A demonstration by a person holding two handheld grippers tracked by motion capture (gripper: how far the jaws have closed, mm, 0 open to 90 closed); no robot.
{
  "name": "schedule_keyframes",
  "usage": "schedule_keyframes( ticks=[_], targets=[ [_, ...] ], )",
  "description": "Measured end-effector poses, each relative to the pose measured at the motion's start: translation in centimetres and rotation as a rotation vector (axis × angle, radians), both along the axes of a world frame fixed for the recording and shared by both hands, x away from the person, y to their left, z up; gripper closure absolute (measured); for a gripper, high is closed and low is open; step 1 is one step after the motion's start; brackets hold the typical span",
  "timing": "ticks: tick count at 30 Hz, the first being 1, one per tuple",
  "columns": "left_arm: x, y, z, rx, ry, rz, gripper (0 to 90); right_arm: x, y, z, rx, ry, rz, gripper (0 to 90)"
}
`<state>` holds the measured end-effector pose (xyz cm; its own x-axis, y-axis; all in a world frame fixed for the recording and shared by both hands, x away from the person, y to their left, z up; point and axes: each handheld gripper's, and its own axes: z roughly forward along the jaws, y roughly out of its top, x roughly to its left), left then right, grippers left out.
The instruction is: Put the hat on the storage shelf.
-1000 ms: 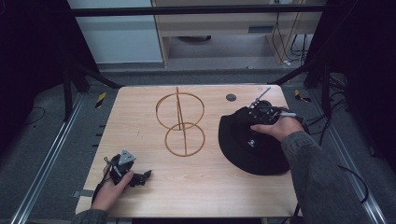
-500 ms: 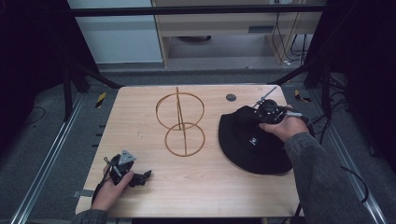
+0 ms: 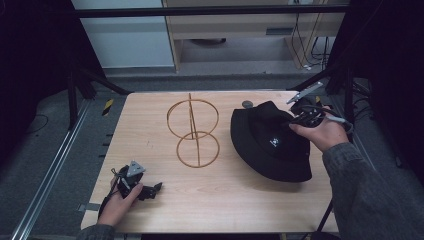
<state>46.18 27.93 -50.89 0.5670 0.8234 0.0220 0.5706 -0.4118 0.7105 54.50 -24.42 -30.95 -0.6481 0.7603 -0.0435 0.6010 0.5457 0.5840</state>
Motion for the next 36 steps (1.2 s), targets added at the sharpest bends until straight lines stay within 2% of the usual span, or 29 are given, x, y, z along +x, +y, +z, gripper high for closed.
schedule_keyframes(
  ticks=[4,10,17,27,36],
  targets=[
    [0.0,0.0,0.0,0.000,0.000,0.000,0.0,-0.7,-0.4,0.6,0.033,-0.027,-0.004,88.8],
    [0.0,0.0,0.0,0.000,0.000,-0.001,0.0,-1.4,-0.7,1.2,0.041,-0.057,0.000,88.8],
    [0.0,0.0,0.0,-0.002,-0.001,0.001,0.0,-2.5,-1.1,2.6,0.096,-0.106,-0.004,88.8],
    [0.0,0.0,0.0,-0.002,-0.001,0.001,0.0,-3.9,-1.9,3.6,0.140,-0.152,-0.002,88.9],
    [0.0,0.0,0.0,-0.003,0.000,0.002,0.0,-4.4,-2.4,4.1,0.185,-0.188,-0.020,88.9]
  ],
)
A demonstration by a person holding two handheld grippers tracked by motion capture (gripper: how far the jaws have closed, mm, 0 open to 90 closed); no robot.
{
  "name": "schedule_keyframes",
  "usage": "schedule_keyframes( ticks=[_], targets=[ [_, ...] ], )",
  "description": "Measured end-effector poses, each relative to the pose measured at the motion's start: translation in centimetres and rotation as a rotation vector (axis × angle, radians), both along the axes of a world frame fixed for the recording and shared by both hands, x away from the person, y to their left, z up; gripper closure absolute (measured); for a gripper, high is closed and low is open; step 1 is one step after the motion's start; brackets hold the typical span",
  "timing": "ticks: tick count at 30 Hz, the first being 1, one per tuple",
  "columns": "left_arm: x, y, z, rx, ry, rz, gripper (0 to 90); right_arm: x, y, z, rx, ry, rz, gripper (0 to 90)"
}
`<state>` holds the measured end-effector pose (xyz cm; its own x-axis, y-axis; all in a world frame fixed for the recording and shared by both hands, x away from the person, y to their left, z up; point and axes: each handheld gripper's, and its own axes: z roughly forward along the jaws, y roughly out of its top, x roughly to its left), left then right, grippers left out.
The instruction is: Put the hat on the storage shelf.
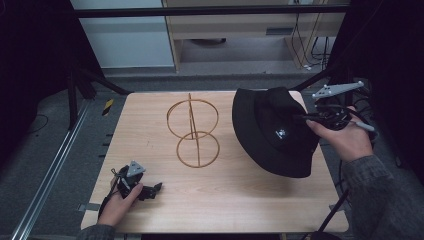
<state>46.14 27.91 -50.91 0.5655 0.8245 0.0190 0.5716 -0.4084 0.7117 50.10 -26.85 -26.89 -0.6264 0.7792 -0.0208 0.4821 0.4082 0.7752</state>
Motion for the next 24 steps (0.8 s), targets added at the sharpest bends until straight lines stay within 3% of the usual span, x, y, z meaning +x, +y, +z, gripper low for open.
schedule_keyframes(
  ticks=[6,24],
  targets=[
    [0.0,0.0,0.0,0.000,0.000,0.000,0.0,-0.1,-0.1,0.3,0.017,-0.019,-0.005,88.9],
    [0.0,0.0,0.0,0.001,0.002,0.001,0.0,-0.9,0.6,3.2,0.020,-0.089,0.008,88.8]
  ],
)
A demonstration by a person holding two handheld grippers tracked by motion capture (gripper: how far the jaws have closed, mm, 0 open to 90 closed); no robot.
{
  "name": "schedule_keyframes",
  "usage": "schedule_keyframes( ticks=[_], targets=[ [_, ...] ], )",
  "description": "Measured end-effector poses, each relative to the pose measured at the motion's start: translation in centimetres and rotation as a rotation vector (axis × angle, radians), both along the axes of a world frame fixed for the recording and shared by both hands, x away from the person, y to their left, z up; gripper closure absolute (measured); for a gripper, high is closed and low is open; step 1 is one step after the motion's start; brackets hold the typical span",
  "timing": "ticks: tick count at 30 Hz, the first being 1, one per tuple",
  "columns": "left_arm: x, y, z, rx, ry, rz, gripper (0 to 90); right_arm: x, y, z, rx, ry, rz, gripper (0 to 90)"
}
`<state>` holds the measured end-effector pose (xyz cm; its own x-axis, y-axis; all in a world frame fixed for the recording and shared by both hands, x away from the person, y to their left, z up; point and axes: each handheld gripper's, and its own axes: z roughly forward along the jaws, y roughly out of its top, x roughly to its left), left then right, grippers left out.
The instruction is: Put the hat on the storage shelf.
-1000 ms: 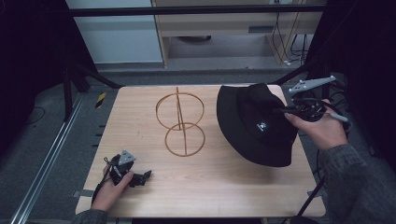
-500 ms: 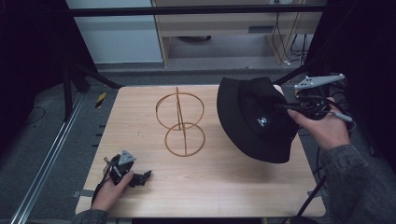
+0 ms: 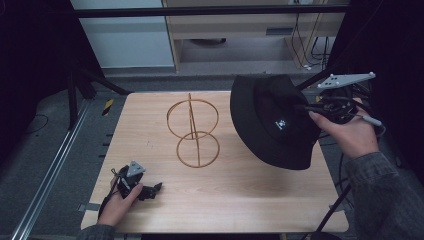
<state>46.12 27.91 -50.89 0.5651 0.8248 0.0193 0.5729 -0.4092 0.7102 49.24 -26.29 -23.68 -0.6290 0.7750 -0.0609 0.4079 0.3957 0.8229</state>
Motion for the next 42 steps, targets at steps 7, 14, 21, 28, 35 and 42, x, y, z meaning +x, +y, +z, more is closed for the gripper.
schedule_keyframes(
  ticks=[7,14,21,28,35,42],
  targets=[
    [0.0,0.0,0.0,-0.005,-0.001,0.003,0.0,-0.2,0.6,1.2,-0.007,-0.026,0.008,88.9],
    [0.0,0.0,0.0,-0.003,-0.003,0.001,0.0,0.0,1.6,1.7,-0.015,-0.032,0.025,88.8],
    [0.0,0.0,0.0,-0.001,-0.004,0.002,0.0,0.2,2.3,2.1,-0.023,-0.041,0.036,88.8],
    [0.0,0.0,0.0,-0.001,-0.004,0.002,0.0,0.3,2.9,2.9,-0.035,-0.051,0.047,88.8],
    [0.0,0.0,0.0,-0.002,-0.003,0.001,0.0,0.5,3.9,3.8,-0.048,-0.066,0.060,88.8],
    [0.0,0.0,0.0,-0.001,-0.002,0.001,0.0,0.9,5.4,4.8,-0.061,-0.084,0.077,88.8]
  ],
)
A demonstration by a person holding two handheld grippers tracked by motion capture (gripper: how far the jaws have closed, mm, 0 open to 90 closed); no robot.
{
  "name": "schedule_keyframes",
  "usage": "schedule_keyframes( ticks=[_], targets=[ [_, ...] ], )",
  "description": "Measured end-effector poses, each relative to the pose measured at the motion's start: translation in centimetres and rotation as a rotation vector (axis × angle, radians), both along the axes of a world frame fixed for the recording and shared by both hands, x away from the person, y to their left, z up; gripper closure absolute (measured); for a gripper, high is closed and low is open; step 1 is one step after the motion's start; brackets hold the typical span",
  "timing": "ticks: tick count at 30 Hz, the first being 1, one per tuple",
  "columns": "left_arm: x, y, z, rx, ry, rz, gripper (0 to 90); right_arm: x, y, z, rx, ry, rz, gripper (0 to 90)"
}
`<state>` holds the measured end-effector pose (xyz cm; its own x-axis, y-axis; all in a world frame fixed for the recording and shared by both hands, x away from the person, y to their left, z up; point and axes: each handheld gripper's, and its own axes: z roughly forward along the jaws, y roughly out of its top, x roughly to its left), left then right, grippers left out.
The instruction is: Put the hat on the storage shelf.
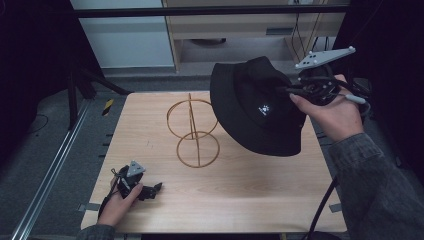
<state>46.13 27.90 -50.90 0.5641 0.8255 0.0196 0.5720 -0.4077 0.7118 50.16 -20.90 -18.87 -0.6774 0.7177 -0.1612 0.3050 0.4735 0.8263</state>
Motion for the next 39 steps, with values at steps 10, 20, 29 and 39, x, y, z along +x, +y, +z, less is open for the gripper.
schedule_keyframes(
  ticks=[10,20,29,39],
  targets=[
    [0.0,0.0,0.0,0.002,0.002,0.001,0.0,1.3,2.7,1.5,-0.044,-0.017,0.030,88.8],
    [0.0,0.0,0.0,0.001,0.003,-0.001,0.0,3.1,5.8,2.0,-0.077,-0.009,0.075,88.8],
    [0.0,0.0,0.0,0.002,0.003,-0.001,0.0,4.2,7.7,1.5,-0.083,0.010,0.110,88.7],
    [0.0,0.0,0.0,0.002,0.002,0.001,0.0,5.1,8.9,0.9,-0.082,0.020,0.112,88.7]
  ],
)
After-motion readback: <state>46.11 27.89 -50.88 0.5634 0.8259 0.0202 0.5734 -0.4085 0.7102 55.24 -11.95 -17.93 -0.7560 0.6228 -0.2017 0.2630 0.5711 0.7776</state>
